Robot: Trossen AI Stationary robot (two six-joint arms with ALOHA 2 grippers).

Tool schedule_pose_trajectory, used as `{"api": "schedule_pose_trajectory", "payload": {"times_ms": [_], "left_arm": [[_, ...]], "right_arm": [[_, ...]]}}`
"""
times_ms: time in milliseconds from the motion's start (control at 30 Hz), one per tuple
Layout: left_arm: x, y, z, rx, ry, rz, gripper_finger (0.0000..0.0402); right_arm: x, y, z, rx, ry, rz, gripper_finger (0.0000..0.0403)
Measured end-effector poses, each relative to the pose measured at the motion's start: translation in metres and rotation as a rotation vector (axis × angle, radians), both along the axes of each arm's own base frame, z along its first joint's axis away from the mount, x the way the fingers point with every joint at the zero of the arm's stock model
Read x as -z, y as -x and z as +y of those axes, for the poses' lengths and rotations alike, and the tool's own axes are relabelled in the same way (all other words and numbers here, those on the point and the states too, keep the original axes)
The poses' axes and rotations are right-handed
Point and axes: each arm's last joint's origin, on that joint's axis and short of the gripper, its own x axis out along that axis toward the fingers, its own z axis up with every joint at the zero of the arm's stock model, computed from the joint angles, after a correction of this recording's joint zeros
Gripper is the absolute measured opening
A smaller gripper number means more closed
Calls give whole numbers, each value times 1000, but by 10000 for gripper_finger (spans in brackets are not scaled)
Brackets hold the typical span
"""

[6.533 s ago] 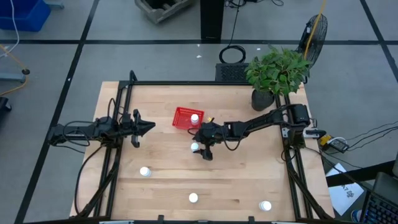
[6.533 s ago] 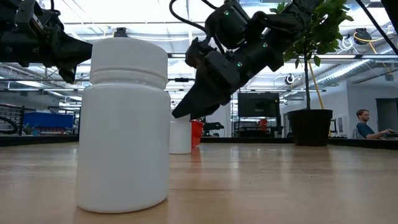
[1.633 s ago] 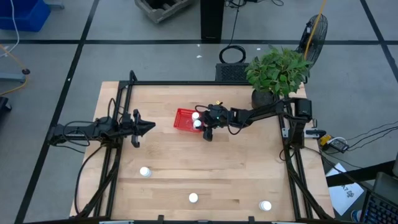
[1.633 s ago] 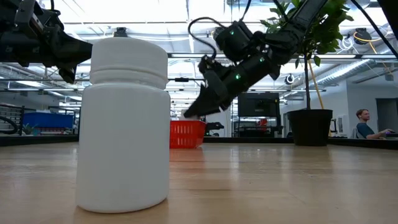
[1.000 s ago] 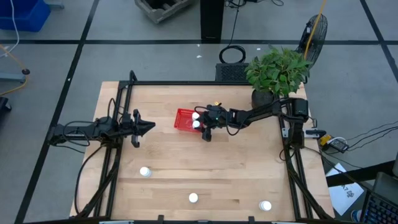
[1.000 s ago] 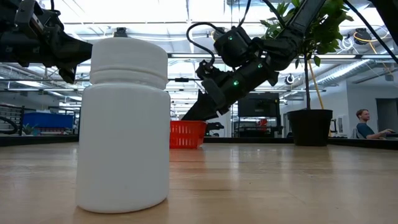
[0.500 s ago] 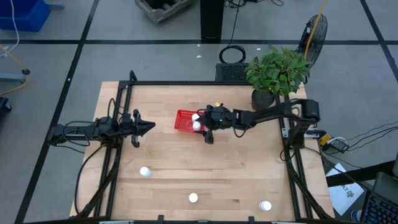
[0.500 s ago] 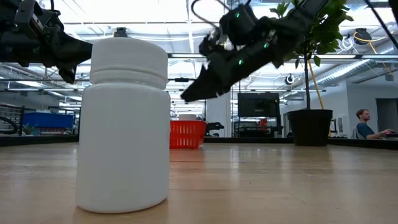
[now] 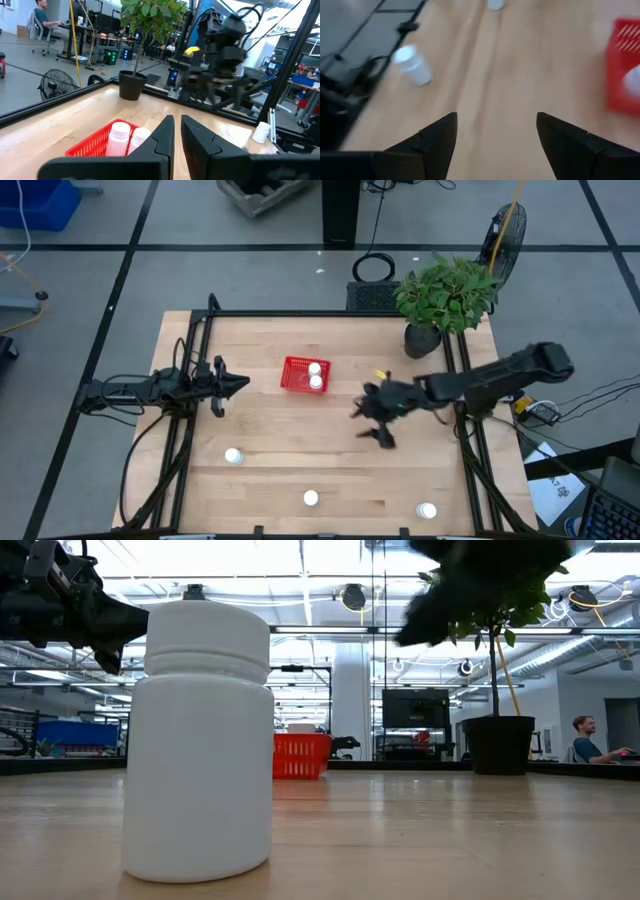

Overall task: Pick and place pill bottles into a basket
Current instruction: Put the white pill bottle into the red basket

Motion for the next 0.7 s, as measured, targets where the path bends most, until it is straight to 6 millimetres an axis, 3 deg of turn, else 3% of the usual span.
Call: {"api": "schedule_pose_trajectory", "payload": {"times_ms": [267,533,700], "left_arm": [[0,0,0,0,0,0,37],[0,0,0,0,0,0,37],[0,0,0,0,0,0,37]], "right_arm": [[-3,59,78,-9,58,69,258],[10,106,125,-22,-54,262,258],[17,126,145,-42,-90,317,258]]}}
